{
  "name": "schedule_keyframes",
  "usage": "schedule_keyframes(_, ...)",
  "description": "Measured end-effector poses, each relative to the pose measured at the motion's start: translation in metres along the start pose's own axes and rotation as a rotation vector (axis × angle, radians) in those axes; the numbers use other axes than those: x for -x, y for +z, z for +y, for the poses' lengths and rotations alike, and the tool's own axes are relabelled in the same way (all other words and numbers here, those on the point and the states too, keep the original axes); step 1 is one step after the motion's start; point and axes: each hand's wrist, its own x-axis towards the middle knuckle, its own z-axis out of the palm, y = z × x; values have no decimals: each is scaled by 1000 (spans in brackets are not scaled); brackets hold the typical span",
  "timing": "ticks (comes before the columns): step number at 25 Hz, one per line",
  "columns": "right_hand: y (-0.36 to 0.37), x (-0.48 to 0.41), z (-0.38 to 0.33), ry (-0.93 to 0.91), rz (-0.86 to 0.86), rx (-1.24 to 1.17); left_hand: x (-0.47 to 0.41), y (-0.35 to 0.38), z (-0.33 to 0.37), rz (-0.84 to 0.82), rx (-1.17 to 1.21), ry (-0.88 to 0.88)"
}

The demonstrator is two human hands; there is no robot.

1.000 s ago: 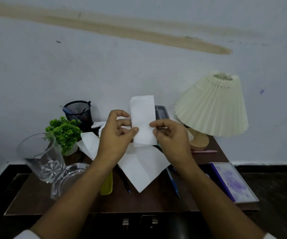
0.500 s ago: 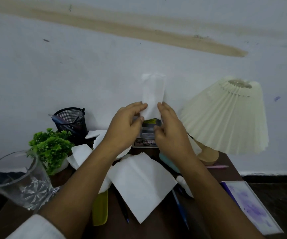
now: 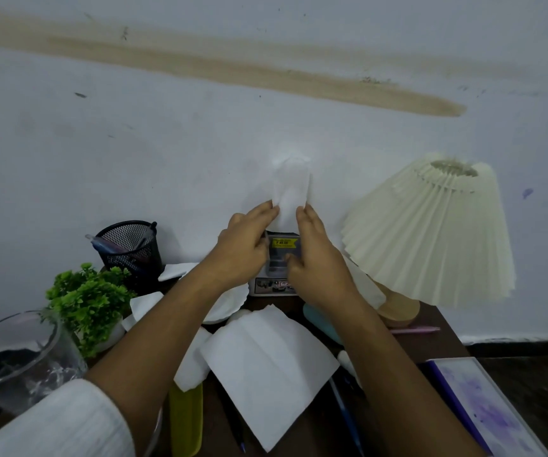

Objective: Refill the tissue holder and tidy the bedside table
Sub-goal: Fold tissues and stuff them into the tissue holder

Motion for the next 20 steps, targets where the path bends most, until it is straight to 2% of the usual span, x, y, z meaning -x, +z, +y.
schedule_keyframes(13, -6, -4, -5, 102, 18, -9, -7, 2, -12, -51, -119, -57)
schedule_keyframes(20, -5, -5, -6, 131, 51, -32, -7, -2, -6, -15, -67, -27)
